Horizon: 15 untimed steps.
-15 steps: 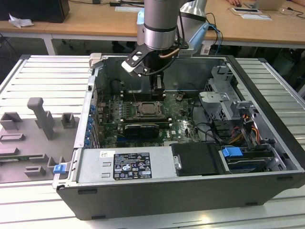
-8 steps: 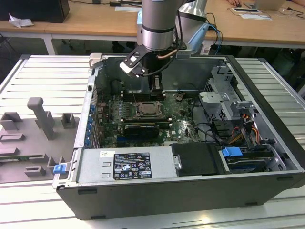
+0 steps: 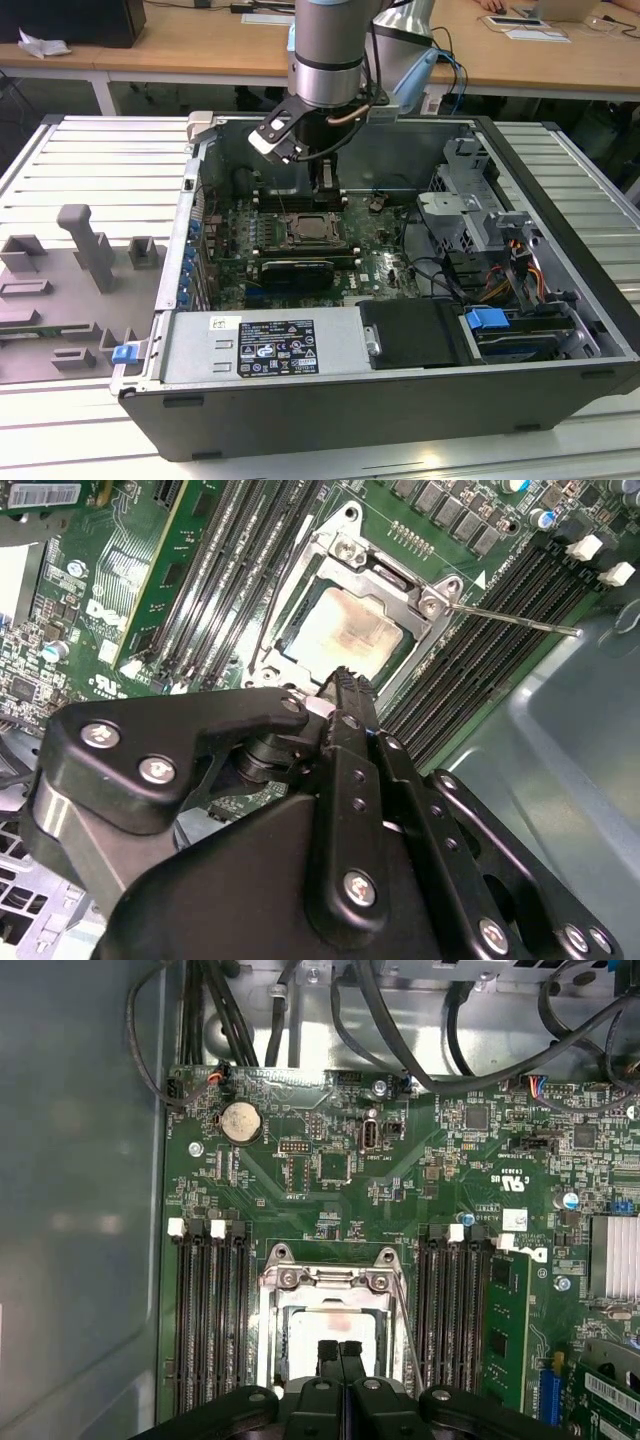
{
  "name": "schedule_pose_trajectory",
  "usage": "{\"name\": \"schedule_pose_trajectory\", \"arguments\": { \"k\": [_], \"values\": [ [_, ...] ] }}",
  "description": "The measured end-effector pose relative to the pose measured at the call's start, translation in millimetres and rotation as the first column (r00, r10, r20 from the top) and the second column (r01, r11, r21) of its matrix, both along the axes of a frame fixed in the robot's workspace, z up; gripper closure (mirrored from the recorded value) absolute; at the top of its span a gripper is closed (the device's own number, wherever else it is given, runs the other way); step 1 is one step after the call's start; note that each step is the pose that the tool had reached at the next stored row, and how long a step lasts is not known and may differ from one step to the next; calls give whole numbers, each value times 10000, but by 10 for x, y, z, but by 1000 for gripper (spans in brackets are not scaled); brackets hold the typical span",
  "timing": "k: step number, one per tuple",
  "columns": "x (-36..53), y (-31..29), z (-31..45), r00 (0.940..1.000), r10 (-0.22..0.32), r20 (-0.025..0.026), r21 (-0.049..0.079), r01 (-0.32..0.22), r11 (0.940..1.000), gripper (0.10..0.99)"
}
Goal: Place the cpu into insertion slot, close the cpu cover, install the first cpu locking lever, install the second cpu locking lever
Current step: 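Close the cpu cover, then install the first cpu locking lever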
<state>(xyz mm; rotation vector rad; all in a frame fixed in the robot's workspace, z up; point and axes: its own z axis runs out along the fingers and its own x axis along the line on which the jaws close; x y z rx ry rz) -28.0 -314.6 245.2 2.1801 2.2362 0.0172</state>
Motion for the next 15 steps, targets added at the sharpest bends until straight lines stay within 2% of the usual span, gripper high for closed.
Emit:
{"name": "schedule_pose_trajectory", "arguments": {
  "k": [4,15],
  "values": [
    [-14,-1,-12,10000,0,0,-1,0,10000,980],
    [-139,-12,-27,10000,0,0,0,0,10000,980]
  ]
}}
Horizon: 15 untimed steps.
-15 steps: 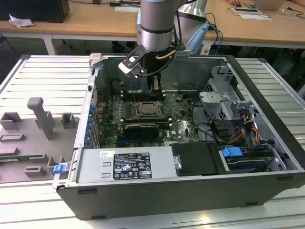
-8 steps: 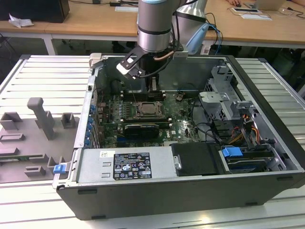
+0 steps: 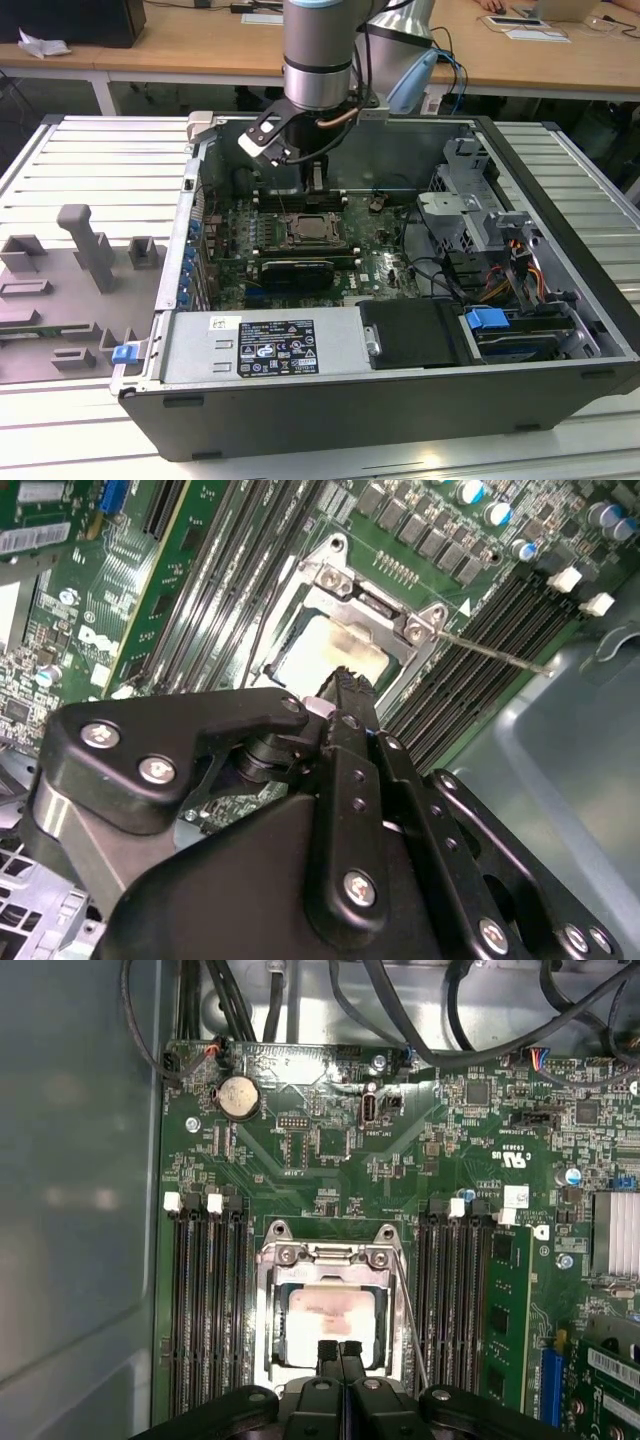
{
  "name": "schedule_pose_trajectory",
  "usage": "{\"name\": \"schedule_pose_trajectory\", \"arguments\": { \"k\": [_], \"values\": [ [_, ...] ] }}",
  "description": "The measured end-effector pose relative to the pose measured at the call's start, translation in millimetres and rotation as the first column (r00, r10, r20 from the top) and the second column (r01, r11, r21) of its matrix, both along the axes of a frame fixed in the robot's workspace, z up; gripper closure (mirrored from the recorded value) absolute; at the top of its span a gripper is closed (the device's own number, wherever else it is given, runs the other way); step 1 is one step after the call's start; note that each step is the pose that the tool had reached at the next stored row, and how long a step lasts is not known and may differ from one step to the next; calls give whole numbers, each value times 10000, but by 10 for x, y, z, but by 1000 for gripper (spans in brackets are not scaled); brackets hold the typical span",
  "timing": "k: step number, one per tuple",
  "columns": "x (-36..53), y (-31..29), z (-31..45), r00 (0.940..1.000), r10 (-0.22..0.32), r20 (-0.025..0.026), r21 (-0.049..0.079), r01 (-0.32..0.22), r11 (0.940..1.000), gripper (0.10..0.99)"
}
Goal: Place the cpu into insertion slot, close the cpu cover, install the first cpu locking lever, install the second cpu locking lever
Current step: 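Install the first cpu locking lever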
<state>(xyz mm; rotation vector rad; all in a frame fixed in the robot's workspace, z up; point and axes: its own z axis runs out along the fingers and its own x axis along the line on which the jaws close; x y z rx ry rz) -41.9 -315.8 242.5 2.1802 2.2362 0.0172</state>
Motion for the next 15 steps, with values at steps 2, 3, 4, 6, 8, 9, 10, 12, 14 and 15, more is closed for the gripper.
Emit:
{"name": "schedule_pose_trajectory", "arguments": {
  "k": [2,3,4,6,8,9,10,12,14,15],
  "values": [
    [-28,0,0,10000,0,0,0,0,10000,980],
    [-30,0,1,10000,1,1,0,-1,10000,980],
    [-30,0,3,10000,2,-1,-1,-2,10000,980],
    [-31,0,39,10000,1,0,0,-1,10000,980],
    [-31,0,109,10000,0,0,0,0,10000,980],
    [-31,0,155,10000,0,0,0,0,10000,980],
    [-30,0,192,10000,0,1,2,0,10000,980],
    [-30,0,358,10000,16,1,1,-16,10000,980],
    [-30,0,358,9997,247,1,1,-247,9997,980],
    [-30,0,358,9991,418,0,-1,-418,9991,980]
  ]
}}
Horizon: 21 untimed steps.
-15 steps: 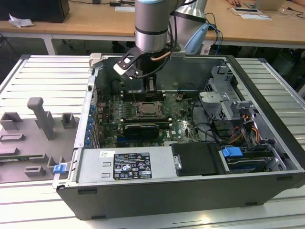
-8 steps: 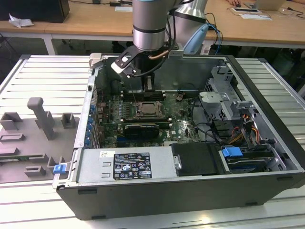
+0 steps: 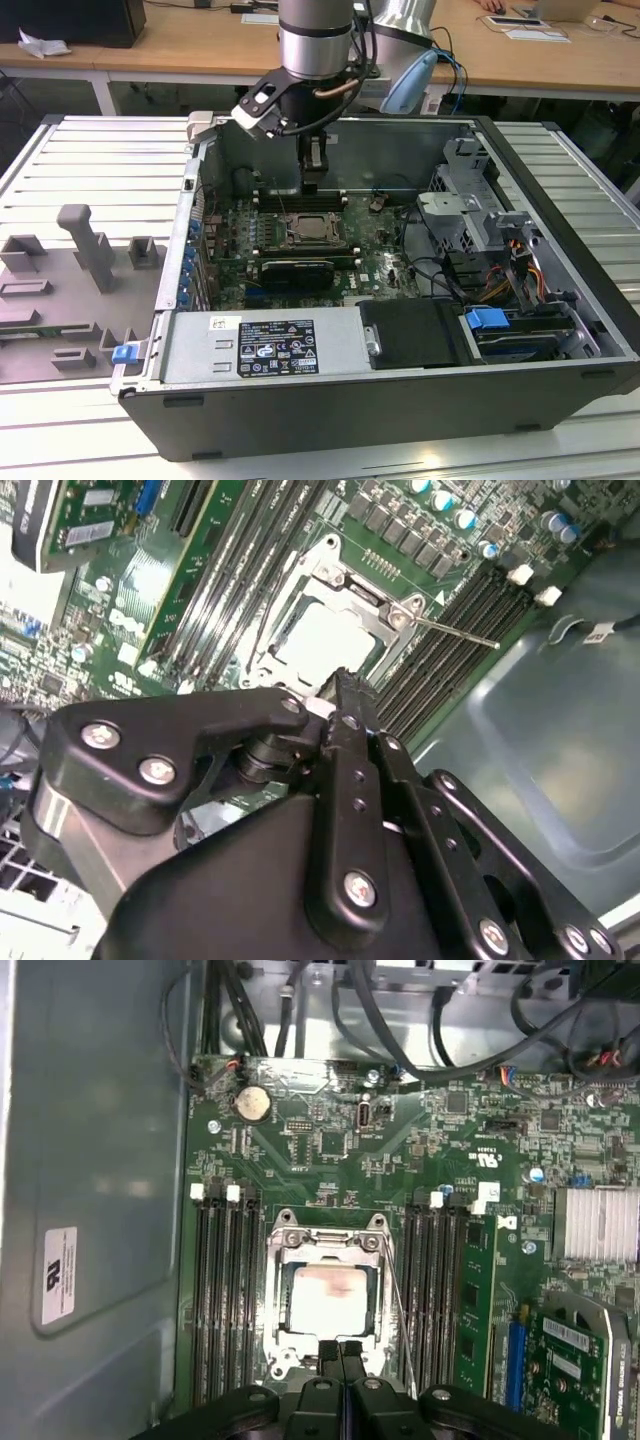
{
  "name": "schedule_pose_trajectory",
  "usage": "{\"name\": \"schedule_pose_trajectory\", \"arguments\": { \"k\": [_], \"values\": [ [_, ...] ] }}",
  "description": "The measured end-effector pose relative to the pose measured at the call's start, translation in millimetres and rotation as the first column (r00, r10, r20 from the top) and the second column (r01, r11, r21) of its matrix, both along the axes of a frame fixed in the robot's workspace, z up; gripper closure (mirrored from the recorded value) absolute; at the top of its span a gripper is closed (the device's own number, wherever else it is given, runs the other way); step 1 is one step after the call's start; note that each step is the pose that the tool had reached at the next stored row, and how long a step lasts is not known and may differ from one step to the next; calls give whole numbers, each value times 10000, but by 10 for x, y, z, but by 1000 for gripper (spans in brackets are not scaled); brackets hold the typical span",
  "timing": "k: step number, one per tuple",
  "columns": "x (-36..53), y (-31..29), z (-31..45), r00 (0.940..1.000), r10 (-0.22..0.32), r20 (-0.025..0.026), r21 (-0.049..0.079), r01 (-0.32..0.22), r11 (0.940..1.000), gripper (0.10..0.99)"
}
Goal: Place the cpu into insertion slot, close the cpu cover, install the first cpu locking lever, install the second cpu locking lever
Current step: 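Install the first cpu locking lever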
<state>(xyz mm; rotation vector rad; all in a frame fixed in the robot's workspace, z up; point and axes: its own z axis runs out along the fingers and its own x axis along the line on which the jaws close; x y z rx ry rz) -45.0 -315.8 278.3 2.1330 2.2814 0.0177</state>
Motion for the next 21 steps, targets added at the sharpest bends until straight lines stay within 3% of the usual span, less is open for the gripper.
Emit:
{"name": "schedule_pose_trajectory", "arguments": {
  "k": [3,7,11,15,21],
  "values": [
    [0,0,-3,9980,637,0,0,-637,9980,980],
    [0,0,-5,9868,1617,1,1,-1617,9868,980],
    [0,0,-5,9748,2229,1,1,-2229,9748,980],
    [0,0,-7,9478,3187,1,1,-3187,9478,980],
    [0,0,-10,9071,4209,1,1,-4209,9071,980]
  ]
}}
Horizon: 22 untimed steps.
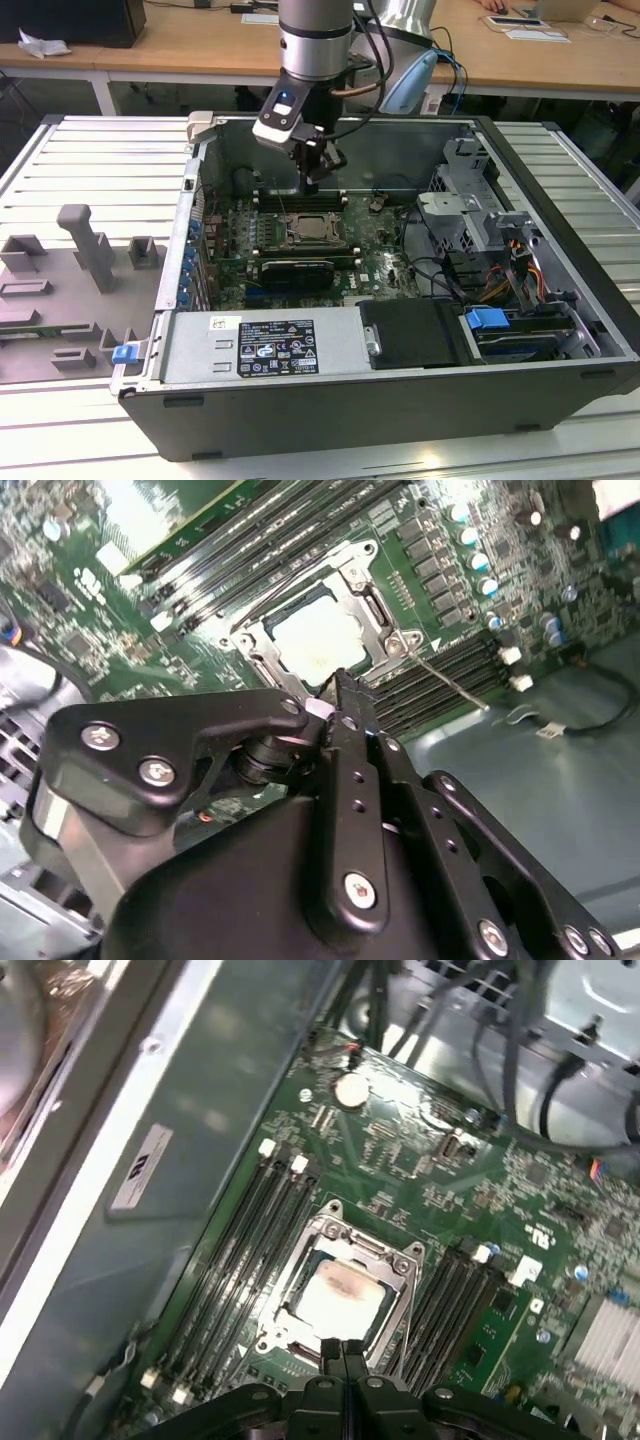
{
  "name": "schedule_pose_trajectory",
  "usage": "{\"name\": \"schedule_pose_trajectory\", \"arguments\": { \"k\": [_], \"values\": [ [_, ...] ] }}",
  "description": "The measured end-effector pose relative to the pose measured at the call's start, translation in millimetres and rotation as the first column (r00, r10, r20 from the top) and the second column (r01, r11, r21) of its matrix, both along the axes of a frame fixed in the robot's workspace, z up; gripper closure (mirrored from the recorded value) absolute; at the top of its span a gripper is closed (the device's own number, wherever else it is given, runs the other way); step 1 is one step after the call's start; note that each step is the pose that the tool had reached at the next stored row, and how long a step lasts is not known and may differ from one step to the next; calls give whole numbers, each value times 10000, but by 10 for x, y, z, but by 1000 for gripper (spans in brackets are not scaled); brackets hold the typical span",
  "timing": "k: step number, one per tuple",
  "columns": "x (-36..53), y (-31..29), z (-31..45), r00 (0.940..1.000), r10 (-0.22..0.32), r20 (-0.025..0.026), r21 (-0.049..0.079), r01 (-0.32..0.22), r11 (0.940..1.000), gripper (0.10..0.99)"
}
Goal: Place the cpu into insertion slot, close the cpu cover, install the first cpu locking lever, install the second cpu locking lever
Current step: 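Install the first cpu locking lever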
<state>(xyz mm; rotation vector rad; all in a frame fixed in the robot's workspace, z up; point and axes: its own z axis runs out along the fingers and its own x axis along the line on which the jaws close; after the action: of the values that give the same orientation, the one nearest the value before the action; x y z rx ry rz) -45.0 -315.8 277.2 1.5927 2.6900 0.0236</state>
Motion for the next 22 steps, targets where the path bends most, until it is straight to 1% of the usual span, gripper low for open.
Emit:
{"name": "schedule_pose_trajectory", "arguments": {
  "k": [1,3,5,6,7,9,12,17,18,20,21,22],
  "values": [
    [0,0,-1,9994,360,0,-1,-360,9994,980],
    [0,0,-2,9969,785,0,-1,-785,9969,980],
    [0,0,-3,9900,1413,0,0,-1413,9900,980],
    [0,0,-3,9874,1585,0,-1,-1585,9874,980],
    [0,0,-4,9812,1932,0,0,-1932,9812,980],
    [0,0,-5,9745,2242,0,0,-2242,9745,980],
    [0,0,-6,9567,2912,1,0,-2912,9567,980],
    [0,0,-7,9361,3516,1,0,-3516,9361,980],
    [0,0,-8,9332,3593,1,0,-3593,9332,980],
    [0,0,-8,9251,3798,0,-1,-3798,9251,980],
    [0,0,-8,9170,3988,0,0,-3988,9170,980],
    [0,0,-8,9125,4091,0,0,-4091,9125,980]
  ]
}}
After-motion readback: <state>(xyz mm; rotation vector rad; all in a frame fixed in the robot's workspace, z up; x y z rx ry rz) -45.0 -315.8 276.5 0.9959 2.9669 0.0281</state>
